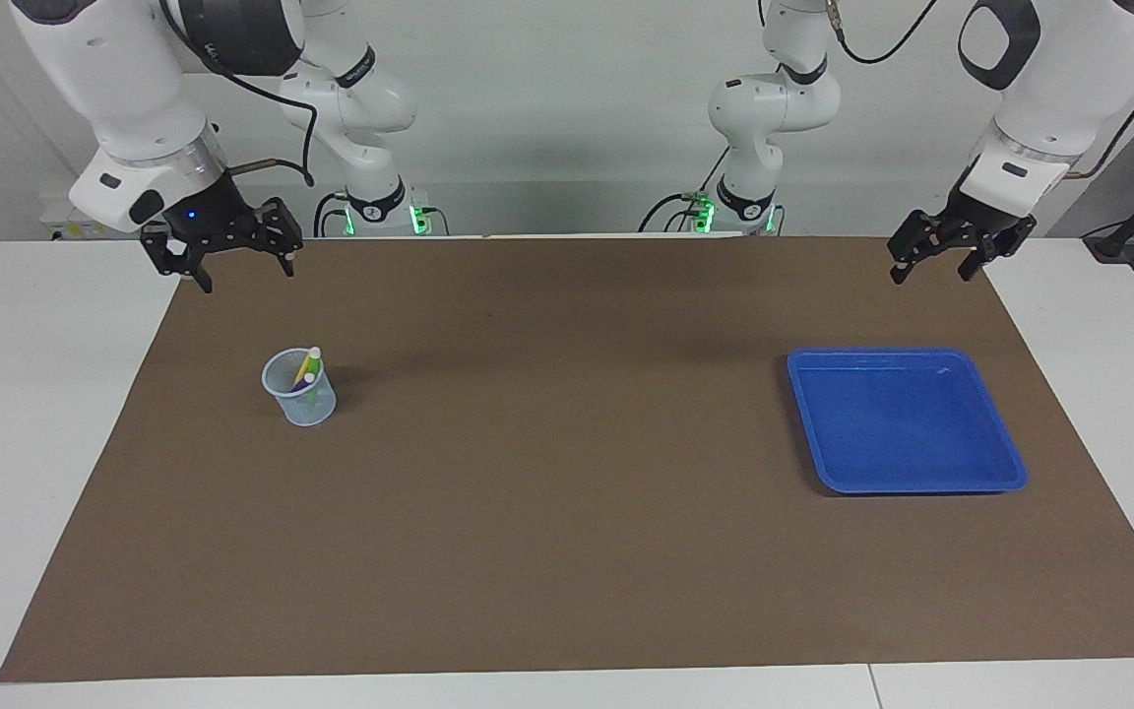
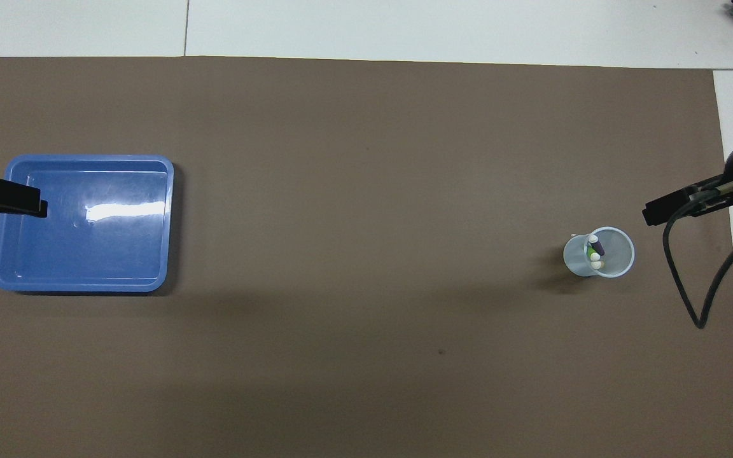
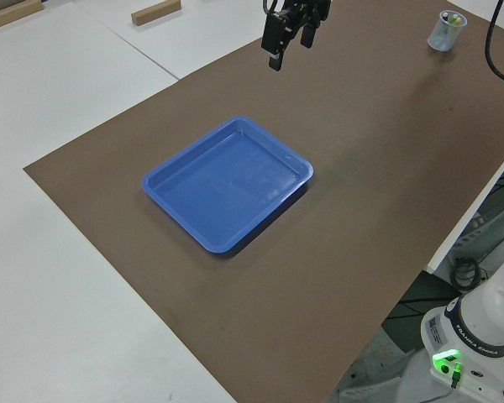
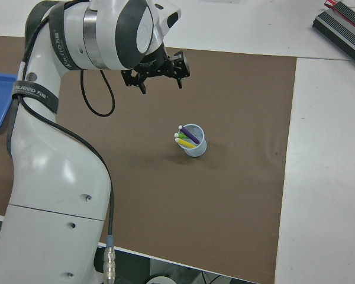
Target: Right arm passes pens to left for tray arrangement
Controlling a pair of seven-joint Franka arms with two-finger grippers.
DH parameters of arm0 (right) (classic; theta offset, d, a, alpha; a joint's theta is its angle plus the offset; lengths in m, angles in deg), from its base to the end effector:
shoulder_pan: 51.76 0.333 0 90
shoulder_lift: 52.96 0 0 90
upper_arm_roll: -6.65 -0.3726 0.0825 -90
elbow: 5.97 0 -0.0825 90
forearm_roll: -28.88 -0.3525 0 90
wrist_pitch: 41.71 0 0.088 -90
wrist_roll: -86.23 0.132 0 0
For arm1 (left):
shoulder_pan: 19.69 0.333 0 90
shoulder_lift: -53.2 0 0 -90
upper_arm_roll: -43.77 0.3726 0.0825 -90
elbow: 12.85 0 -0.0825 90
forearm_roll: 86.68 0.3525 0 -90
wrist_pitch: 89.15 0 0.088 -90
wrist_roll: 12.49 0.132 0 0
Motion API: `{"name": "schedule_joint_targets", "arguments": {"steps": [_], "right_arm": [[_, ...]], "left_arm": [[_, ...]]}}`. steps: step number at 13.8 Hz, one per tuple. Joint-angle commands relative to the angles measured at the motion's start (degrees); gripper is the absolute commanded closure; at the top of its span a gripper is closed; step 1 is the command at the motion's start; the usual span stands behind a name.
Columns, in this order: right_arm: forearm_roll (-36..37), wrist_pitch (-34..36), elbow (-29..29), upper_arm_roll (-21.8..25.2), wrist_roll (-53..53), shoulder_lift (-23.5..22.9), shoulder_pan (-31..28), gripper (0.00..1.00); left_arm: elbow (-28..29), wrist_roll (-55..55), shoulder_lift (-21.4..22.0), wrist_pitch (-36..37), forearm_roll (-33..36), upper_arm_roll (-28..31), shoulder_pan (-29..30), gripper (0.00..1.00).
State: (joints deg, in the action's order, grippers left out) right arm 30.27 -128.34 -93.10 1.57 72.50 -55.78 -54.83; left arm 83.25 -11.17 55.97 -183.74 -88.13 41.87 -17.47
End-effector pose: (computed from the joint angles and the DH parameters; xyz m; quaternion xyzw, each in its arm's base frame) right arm 0.5331 0.0140 0.6471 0.9902 0.1365 -0.0297 0.0069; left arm 0.5120 -0.0008 0.6410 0.9998 -0.0078 0.0112 0.0117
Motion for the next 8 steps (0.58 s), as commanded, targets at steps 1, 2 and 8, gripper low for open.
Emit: {"name": "schedule_joint_targets", "arguments": {"steps": [1, 2, 8], "right_arm": [[-0.9, -5.4, -6.3, -0.3, -1.5, 2.8, 0.8, 0.00], [-0.9, -7.9, -8.6, -0.3, -1.5, 3.4, 1.5, 0.00], [-0.9, -16.0, -16.2, -0.2, -3.8, 3.3, 3.4, 0.00]], "left_arm": [[0.3, -0.2, 0.3, -0.5, 0.9, -0.4, 0.5, 0.00], [0.3, -0.2, 0.3, -0.5, 0.9, -0.5, 0.5, 0.00], [0.3, -0.4, 0.3, -0.5, 0.9, -0.5, 0.5, 0.00]]}}
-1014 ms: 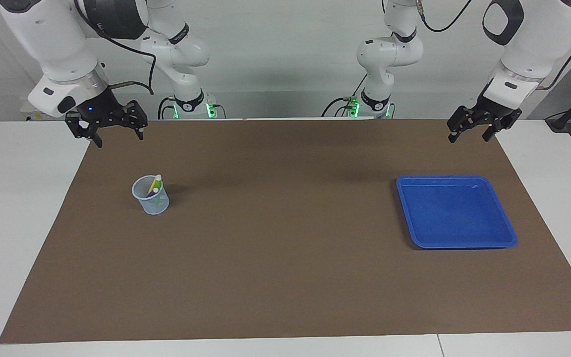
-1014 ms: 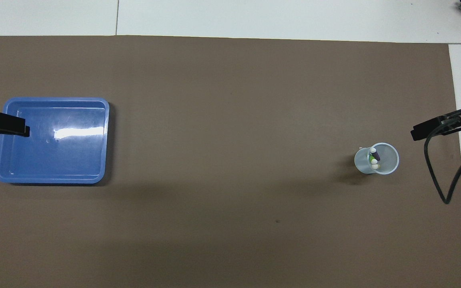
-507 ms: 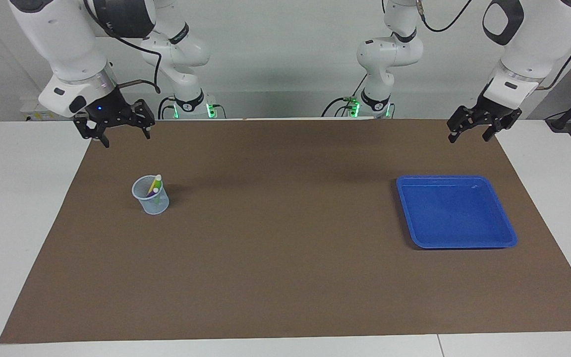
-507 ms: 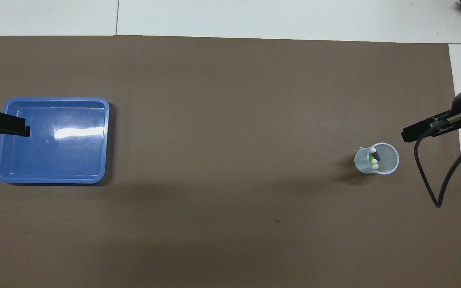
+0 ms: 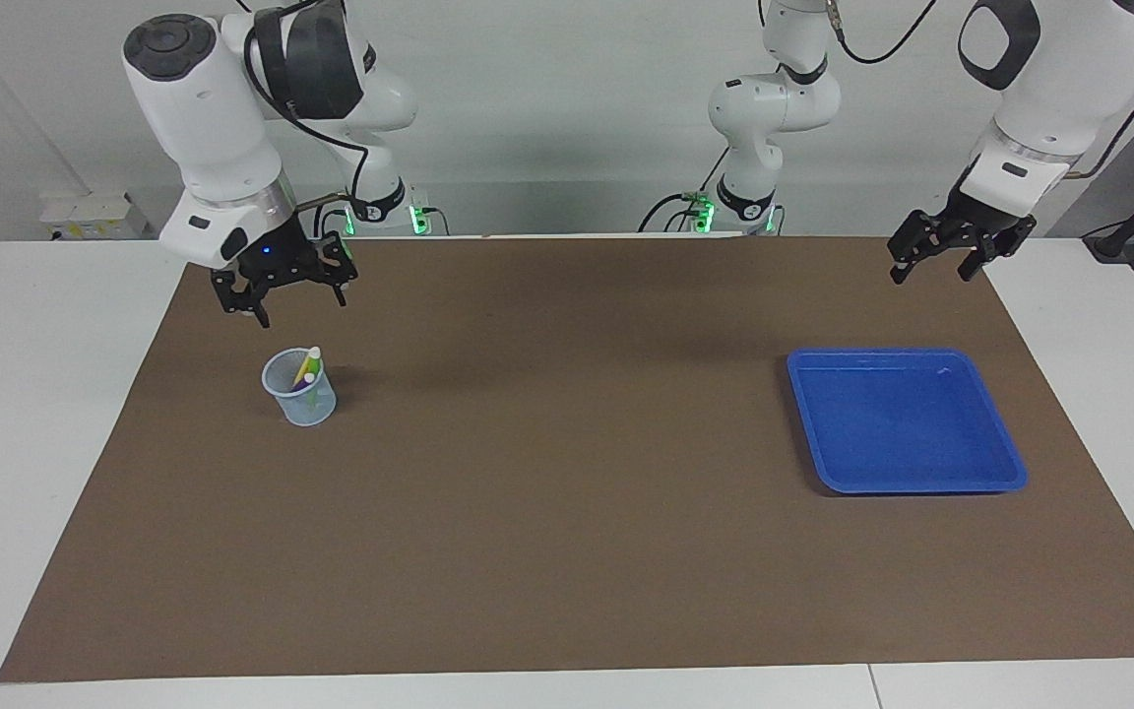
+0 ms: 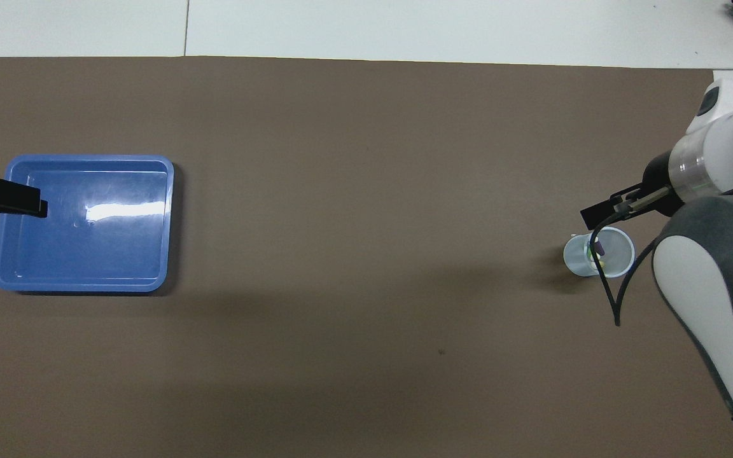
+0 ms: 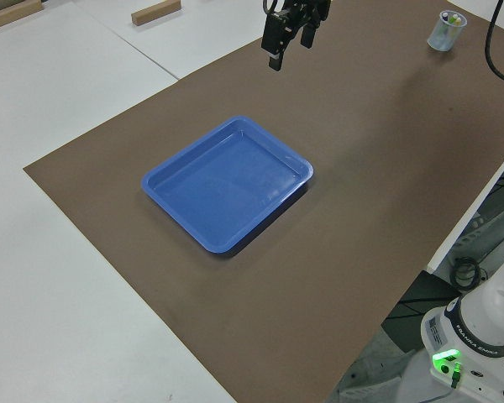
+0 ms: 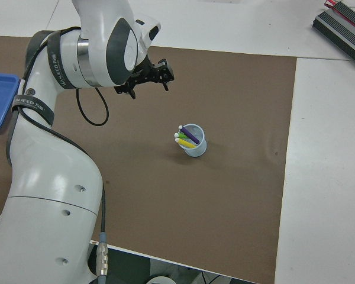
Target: Right arm passes pens to left for tray arrangement
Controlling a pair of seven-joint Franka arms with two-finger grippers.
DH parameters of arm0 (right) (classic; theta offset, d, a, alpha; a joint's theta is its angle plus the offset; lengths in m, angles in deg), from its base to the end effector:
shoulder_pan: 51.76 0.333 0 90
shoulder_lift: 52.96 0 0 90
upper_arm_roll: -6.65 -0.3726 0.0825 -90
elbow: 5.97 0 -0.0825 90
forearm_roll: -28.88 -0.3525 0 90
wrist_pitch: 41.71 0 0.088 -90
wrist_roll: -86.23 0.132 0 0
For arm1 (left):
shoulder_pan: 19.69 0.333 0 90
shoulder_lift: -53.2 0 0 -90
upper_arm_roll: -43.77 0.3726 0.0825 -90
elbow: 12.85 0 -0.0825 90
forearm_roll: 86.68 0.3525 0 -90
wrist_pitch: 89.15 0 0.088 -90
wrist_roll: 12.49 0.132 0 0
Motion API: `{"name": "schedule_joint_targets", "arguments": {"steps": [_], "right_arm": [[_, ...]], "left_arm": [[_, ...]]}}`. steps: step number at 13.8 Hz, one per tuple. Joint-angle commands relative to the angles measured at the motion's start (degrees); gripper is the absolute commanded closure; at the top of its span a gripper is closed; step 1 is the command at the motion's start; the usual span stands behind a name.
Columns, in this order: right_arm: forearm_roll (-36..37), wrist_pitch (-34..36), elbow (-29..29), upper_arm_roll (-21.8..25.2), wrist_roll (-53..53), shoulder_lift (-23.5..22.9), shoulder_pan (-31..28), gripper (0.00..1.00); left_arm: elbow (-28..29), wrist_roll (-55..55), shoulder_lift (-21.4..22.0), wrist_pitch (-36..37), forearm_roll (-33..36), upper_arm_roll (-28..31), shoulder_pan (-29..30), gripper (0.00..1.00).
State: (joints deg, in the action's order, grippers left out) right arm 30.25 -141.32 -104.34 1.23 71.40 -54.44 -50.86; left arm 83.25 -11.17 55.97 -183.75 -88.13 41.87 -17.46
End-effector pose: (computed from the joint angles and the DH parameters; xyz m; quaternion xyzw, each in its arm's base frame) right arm 0.5380 0.0562 0.5920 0.9826 0.1855 -0.0028 0.0104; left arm 0.5120 -0.0007 0.6410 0.9998 -0.0078 0.0112 0.0117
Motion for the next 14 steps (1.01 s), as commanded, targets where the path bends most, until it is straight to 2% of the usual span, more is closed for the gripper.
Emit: {"name": "schedule_joint_targets", "arguments": {"steps": [1, 3, 5, 7, 8, 11, 12, 14], "right_arm": [[-0.9, -6.3, -8.2, 0.1, -2.7, 1.9, -0.5, 0.00], [-0.9, -11.7, -13.5, 0.1, -2.7, 1.7, -0.9, 0.00], [-0.8, -11.8, -14.8, 0.2, -2.8, 0.5, -3.1, 0.01], [-0.8, -10.3, -15.9, 0.2, -2.7, 0.8, -3.5, 0.06], [-0.8, -9.2, -15.9, 0.2, -2.6, 0.9, -3.8, 0.12], [-0.8, -11.4, -18.0, 0.1, 0.7, 0.6, -4.3, 0.24], [-0.8, -13.0, -19.6, 0.1, 4.4, 0.6, -3.4, 0.26], [-0.8, -12.5, -20.5, 0.1, 5.2, 0.9, -3.3, 0.27]], "left_arm": [[0.3, -0.4, 0.3, -0.5, 0.9, -0.5, 0.5, 0.00], [0.4, -0.3, 0.3, -0.9, 0.9, -0.5, 0.5, 0.00], [0.6, -0.2, 0.4, -0.9, 0.9, -0.4, 0.6, 0.00], [0.6, -0.1, 0.4, -0.8, 0.9, -0.4, 0.6, 0.00], [0.6, -0.4, 0.4, -0.9, 0.9, -0.4, 0.5, 0.00], [0.6, -0.4, 0.5, -0.8, 0.9, -0.5, 0.4, 0.00], [0.6, 0.1, 0.5, -0.7, 0.9, -0.4, 0.2, 0.00], [0.6, 0.8, 0.5, -1.2, 0.9, -0.4, 0.5, 0.00]]}}
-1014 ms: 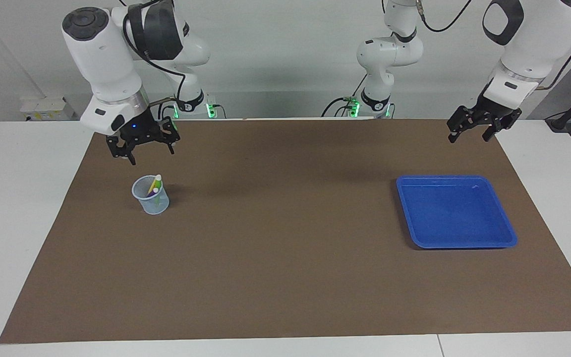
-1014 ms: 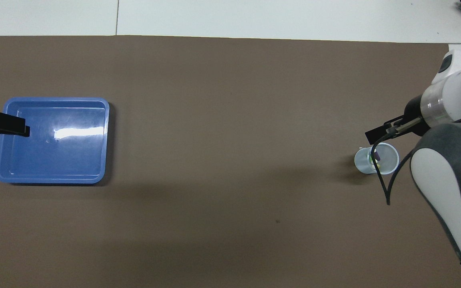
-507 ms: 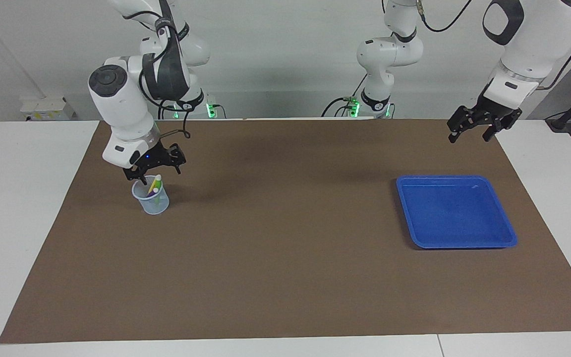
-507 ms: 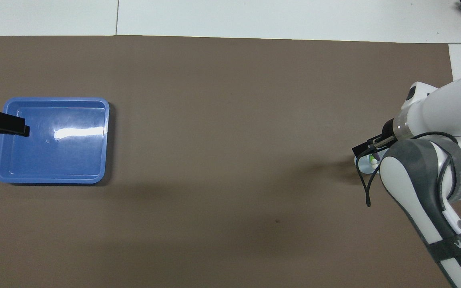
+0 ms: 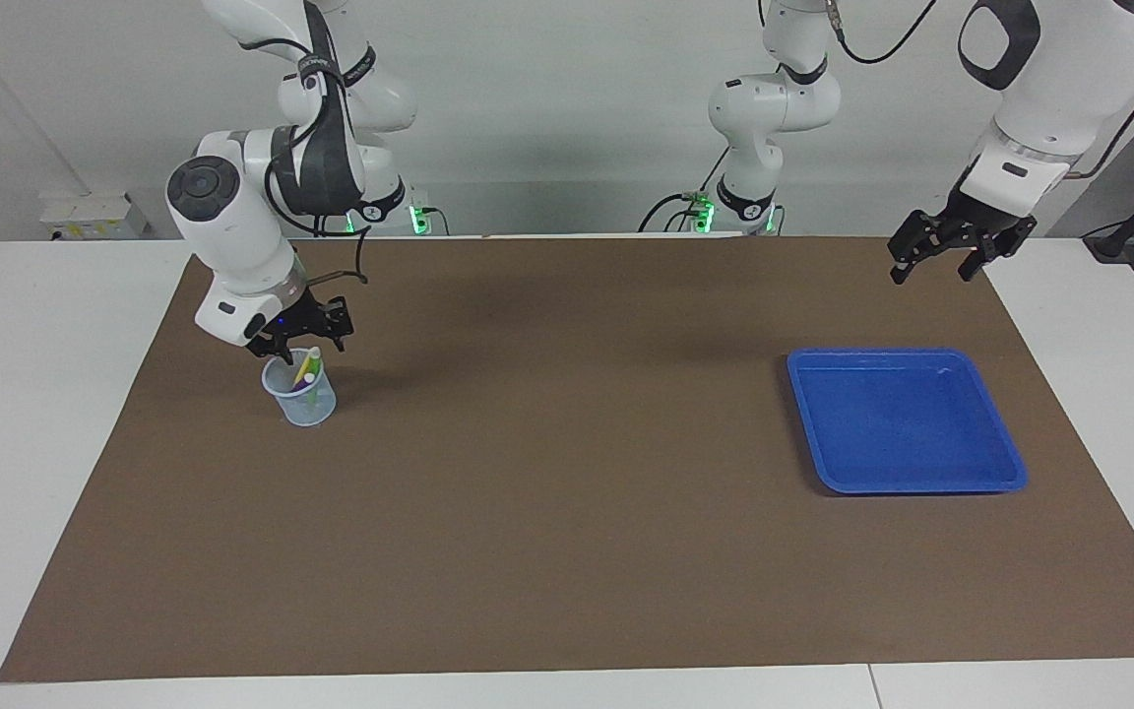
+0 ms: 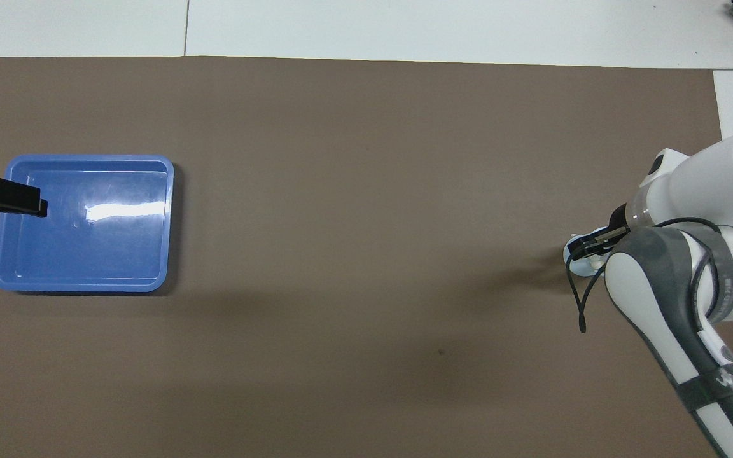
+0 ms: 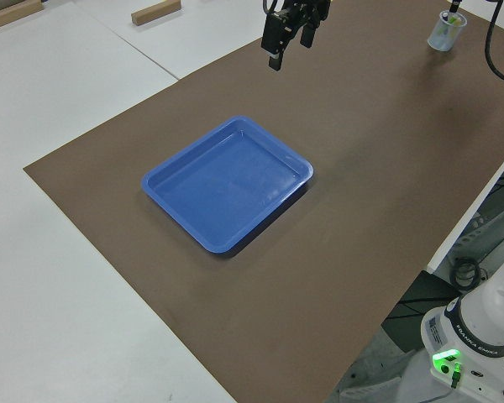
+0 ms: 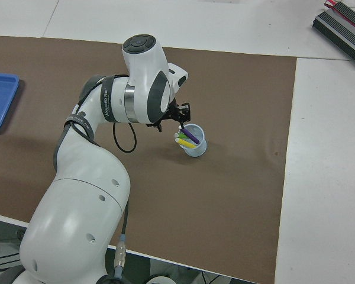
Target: Right arm passes pens to left for tray arrangement
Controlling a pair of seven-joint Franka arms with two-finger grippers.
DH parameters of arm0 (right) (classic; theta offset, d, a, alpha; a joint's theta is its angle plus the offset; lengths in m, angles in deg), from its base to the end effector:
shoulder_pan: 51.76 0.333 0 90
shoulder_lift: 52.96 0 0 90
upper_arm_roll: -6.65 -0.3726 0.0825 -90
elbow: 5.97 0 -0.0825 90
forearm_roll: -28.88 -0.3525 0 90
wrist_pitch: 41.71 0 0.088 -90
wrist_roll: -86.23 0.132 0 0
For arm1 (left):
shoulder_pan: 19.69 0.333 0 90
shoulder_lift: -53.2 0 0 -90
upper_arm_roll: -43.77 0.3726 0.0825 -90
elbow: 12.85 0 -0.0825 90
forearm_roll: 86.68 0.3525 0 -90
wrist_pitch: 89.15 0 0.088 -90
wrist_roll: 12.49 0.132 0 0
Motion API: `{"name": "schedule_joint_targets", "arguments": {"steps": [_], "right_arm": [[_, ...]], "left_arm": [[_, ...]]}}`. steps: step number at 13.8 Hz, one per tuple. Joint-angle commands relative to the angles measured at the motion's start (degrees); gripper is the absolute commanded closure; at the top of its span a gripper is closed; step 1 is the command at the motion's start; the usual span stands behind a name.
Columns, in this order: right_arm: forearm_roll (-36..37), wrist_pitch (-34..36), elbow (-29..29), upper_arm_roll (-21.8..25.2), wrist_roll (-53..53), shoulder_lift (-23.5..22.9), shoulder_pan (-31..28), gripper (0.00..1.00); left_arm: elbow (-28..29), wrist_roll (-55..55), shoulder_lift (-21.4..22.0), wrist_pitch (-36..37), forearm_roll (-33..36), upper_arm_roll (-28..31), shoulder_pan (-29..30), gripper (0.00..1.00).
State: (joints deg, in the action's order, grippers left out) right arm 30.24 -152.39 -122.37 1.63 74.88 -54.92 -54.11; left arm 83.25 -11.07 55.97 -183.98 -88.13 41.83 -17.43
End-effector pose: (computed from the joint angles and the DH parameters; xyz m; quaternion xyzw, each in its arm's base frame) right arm 0.5137 0.0213 0.4652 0.9896 0.1267 -0.0674 0.0042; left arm 0.5125 -0.0008 0.6414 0.9998 -0.0087 0.0133 0.0116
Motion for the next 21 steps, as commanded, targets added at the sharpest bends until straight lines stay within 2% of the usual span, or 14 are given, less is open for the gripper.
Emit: {"name": "schedule_joint_targets", "arguments": {"steps": [1, 4, 6, 9, 11, 13, 14, 16, 18, 20, 21], "right_arm": [[-0.8, -1.6, -2.6, -0.3, 1.6, 1.3, 0.0, 0.27], [-0.8, -2.2, -4.1, -0.3, 1.2, 1.7, -0.2, 0.29], [-0.8, -3.6, -4.6, -0.3, -0.9, 1.6, -0.7, 0.35], [-0.7, -4.3, -5.5, -0.2, -1.6, 1.7, -1.3, 0.53], [-0.7, -4.3, -5.5, -0.2, -1.6, 1.7, -1.3, 0.64], [-0.7, -4.4, -5.5, -0.2, -1.7, 1.7, -1.4, 0.64], [-0.7, -4.4, -5.5, -0.2, -1.9, 1.7, -1.4, 0.64], [-0.1, -3.8, -5.5, -0.2, -2.6, 1.7, -1.5, 0.58], [0.4, -3.6, -5.2, -0.1, -7.3, 1.6, -1.6, 0.58], [3.9, -3.5, -4.7, -0.2, -9.7, 1.4, -1.2, 0.58], [4.5, -3.4, -4.7, -0.2, -10.7, 1.3, -1.1, 0.58]], "left_arm": [[0.6, -0.1, 0.5, -0.7, 0.9, -0.2, 0.5, 0.00], [1.0, -2.7, 1.1, -1.2, -1.8, 0.2, 2.7, 0.00], [5.8, -2.3, 3.2, -2.0, -8.3, 0.2, 4.5, 0.00], [13.1, -4.3, 6.8, -5.4, -9.3, -0.3, 3.9, 0.00], [16.6, -10.9, 8.3, -8.9, -11.5, -0.5, 1.9, 0.00], [19.3, -14.6, 9.6, -10.5, -14.2, -0.5, 0.2, 0.00], [21.0, -16.3, 10.6, -11.2, -18.7, -0.4, 0.2, 0.00], [23.9, -20.9, 12.0, -12.7, -23.4, -0.5, 0.1, 0.00], [29.2, -24.7, 15.0, -16.9, -27.1, -0.5, -0.7, 0.00], [35.2, -26.6, 18.1, -21.3, -31.1, -0.7, -1.0, 0.00], [36.5, -28.6, 18.9, -22.1, -32.2, -0.7, -2.3, 0.00]]}}
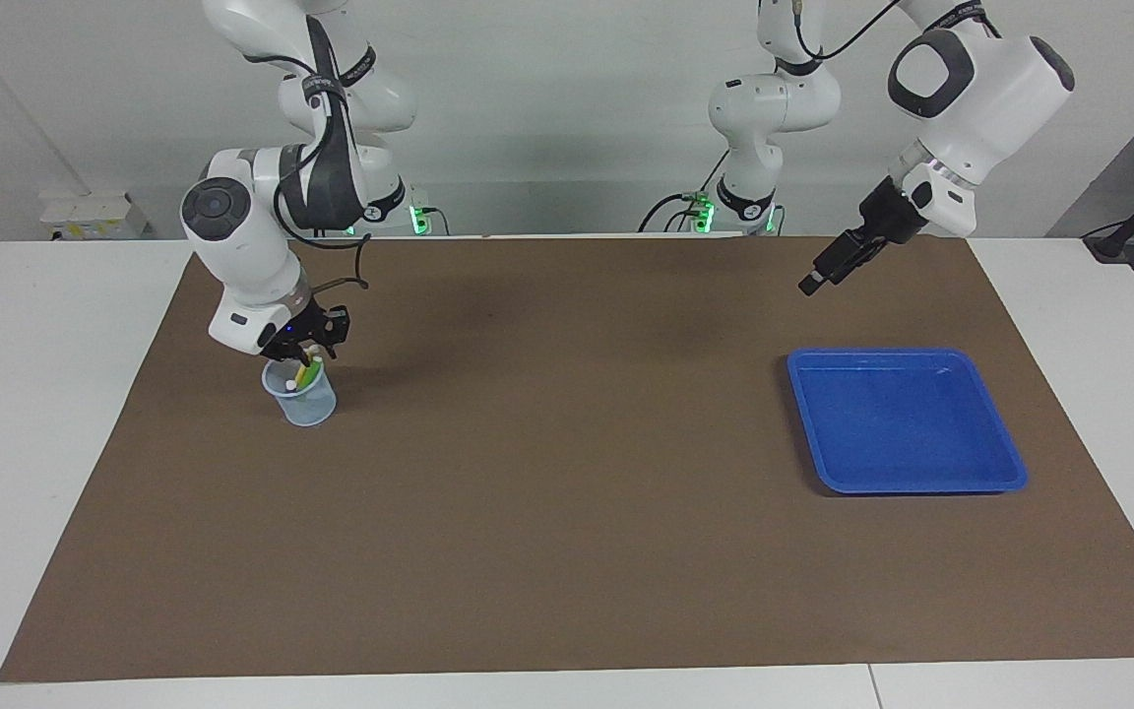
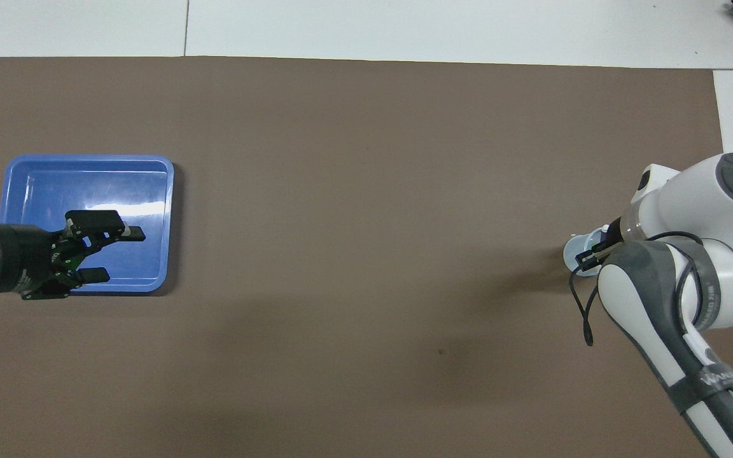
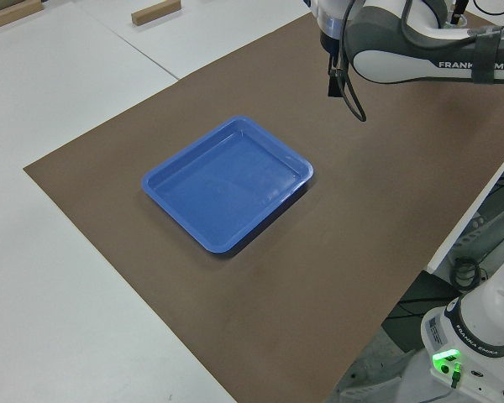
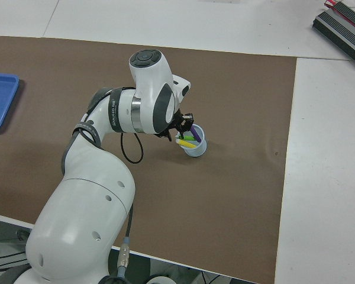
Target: Right arm passes pens to left for tray arrangement
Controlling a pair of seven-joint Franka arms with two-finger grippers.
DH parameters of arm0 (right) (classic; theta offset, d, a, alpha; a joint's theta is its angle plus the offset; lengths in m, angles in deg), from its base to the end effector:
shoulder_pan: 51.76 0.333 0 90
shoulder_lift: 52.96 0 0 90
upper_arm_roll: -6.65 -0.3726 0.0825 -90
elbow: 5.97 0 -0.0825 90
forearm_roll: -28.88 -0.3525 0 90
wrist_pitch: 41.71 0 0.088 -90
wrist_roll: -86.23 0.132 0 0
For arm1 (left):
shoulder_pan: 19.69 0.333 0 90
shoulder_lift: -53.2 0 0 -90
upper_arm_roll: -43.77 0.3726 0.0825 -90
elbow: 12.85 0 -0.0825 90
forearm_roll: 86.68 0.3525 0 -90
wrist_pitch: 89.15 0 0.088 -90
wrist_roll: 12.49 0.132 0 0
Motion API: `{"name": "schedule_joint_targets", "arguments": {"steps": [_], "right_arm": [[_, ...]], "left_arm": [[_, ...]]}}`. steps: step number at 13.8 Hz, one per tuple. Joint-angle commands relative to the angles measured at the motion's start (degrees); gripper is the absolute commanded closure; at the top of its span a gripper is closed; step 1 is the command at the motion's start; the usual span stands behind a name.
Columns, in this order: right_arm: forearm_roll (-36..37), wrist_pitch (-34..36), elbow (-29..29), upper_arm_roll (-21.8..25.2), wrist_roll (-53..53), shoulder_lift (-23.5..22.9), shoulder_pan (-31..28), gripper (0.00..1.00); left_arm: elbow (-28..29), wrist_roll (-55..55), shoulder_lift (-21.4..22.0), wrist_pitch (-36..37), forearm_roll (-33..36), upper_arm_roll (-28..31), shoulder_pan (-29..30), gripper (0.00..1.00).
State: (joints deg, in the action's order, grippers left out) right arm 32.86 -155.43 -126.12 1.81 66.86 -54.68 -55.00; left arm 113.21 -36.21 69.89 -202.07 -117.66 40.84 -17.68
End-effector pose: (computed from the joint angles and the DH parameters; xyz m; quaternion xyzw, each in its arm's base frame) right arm 0.5050 0.0079 0.4440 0.9773 0.1974 -0.0746 0.0181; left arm 0.4314 -0.0543 0.5591 0.9267 0.2860 -0.0217 0.2429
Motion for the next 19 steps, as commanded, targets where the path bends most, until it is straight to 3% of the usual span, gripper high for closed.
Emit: {"name": "schedule_joint_targets", "arguments": {"steps": [1, 5, 8, 10, 15, 17, 19], "right_arm": [[1.9, -0.4, -1.0, -0.4, -3.6, 1.2, -0.4, 0.58], [1.9, 0.4, -1.3, -0.4, -4.0, 1.5, -0.6, 0.58], [1.8, 0.3, -1.9, -0.4, -4.3, 1.6, -0.6, 0.58], [1.8, -0.4, -2.9, -0.4, -4.3, 2.0, -0.7, 0.58], [1.8, -0.7, -2.9, -0.4, -6.1, 2.0, -1.5, 0.67], [1.9, -0.7, -2.9, -0.4, -7.9, 2.0, -1.8, 0.76], [1.9, -0.6, -2.7, -0.4, -8.7, 2.0, -1.9, 0.95]], "left_arm": [[6.8, -7.1, 5.2, -4.2, -3.2, 0.3, -2.9, 0.00], [6.9, -20.5, 5.1, -6.0, -6.9, -0.2, -5.9, 0.01], [8.7, -29.4, 5.2, -11.9, -7.5, -0.2, -10.3, 0.02], [10.6, -30.5, 5.8, -16.4, -11.4, -0.2, -12.5, 0.02], [13.1, -30.6, 6.5, -17.4, -12.5, -0.2, -14.3, 0.05], [13.2, -31.3, 6.9, -14.5, -12.5, -0.2, -14.5, 0.05], [13.1, -31.3, 7.7, -9.9, -12.5, -0.2, -14.5, 0.05]]}}
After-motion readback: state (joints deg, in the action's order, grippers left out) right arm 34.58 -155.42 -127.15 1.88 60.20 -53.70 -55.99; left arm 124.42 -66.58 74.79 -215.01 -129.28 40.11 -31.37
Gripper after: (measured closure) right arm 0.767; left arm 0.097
